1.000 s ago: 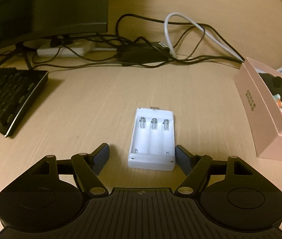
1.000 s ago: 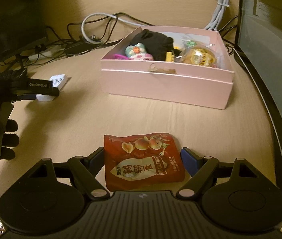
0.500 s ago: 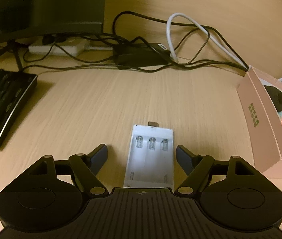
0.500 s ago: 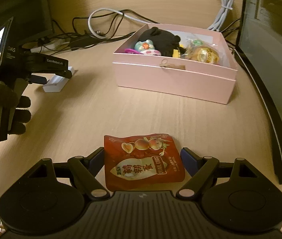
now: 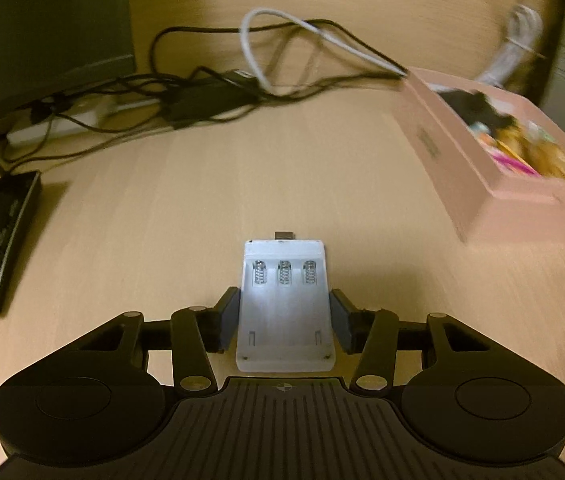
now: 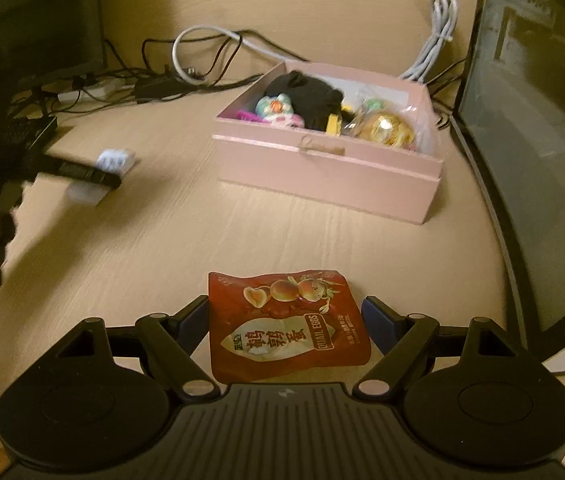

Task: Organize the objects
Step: 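Close the left tool on the white battery charger, then carry the charger into the pink box and open the left tool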

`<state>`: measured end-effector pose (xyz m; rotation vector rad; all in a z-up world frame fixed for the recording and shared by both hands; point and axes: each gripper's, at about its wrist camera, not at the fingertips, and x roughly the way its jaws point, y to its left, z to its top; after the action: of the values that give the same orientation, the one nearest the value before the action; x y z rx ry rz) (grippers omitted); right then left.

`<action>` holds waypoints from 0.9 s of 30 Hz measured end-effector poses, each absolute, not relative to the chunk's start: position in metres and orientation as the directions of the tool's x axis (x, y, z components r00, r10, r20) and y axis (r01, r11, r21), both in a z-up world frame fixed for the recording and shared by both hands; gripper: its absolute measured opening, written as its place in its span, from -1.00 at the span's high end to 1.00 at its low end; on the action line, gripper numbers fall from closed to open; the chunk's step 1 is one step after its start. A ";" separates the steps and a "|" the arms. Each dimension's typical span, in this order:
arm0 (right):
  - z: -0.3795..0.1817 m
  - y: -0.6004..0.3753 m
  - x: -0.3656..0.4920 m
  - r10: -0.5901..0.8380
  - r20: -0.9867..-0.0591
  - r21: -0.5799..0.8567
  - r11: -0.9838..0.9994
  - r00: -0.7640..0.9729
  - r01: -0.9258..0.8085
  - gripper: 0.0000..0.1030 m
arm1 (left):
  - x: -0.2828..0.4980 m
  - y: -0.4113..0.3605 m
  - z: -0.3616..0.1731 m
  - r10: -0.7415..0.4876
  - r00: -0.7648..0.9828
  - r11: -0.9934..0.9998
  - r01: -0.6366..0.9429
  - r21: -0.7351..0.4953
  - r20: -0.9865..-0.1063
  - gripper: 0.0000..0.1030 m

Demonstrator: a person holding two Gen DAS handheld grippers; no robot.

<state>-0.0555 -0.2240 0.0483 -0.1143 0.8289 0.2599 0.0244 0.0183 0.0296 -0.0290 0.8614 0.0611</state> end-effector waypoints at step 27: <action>0.062 -0.272 -0.067 0.074 -0.703 0.039 0.997 0.707 -0.065 -0.58 | 0.149 -0.127 0.079 -0.385 0.652 0.921 0.320 -0.224 -0.653 -0.01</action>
<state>-0.0667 -0.2718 0.0616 0.0112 0.7815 0.0770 0.1487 -0.1269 0.0790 -0.0916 0.7617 -0.4008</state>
